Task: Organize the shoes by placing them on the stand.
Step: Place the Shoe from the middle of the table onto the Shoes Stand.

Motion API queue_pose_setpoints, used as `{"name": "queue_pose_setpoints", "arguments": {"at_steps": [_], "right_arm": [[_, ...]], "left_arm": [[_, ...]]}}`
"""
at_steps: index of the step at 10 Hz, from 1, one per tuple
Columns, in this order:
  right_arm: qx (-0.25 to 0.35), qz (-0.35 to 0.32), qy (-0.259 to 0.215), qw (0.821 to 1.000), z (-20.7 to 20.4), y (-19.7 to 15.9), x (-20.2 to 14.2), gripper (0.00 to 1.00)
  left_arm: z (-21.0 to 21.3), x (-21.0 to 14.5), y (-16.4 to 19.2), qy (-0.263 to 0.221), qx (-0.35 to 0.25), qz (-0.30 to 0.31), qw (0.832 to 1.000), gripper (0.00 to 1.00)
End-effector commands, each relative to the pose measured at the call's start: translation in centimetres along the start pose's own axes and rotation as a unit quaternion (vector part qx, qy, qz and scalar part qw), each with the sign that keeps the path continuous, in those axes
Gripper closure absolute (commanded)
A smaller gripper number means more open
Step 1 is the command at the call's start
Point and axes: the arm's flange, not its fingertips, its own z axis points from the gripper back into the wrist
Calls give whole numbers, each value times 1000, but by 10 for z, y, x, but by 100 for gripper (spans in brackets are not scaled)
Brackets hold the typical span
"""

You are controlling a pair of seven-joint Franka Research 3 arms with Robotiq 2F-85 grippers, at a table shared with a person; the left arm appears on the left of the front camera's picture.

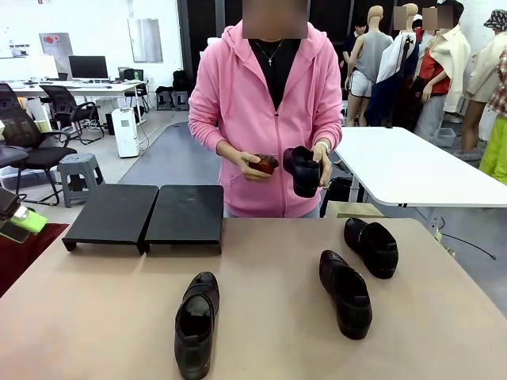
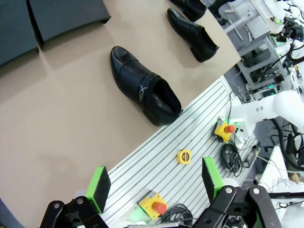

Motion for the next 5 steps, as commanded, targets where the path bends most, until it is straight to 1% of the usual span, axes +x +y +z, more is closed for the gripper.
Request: {"name": "queue_pose_setpoints", "arguments": {"at_steps": [1,2,3,4,5], "right_arm": [[7,-10,3,1000,3,4,-2,0],[7,-10,3,1000,3,4,-2,0],[7,-10,3,1000,3,4,-2,0],[7,-10,3,1000,3,4,-2,0],[7,-10,3,1000,3,4,-2,0]], "left_arm": [[0,0,0,0,0,0,1000,0],[-4,22,-33,51,35,15,998,0],[-38,44,-80,115,113,47,986,0],[-93,55,-129,214,125,20,969,0],[-150,62,-169,259,121,19,958,0]]}}
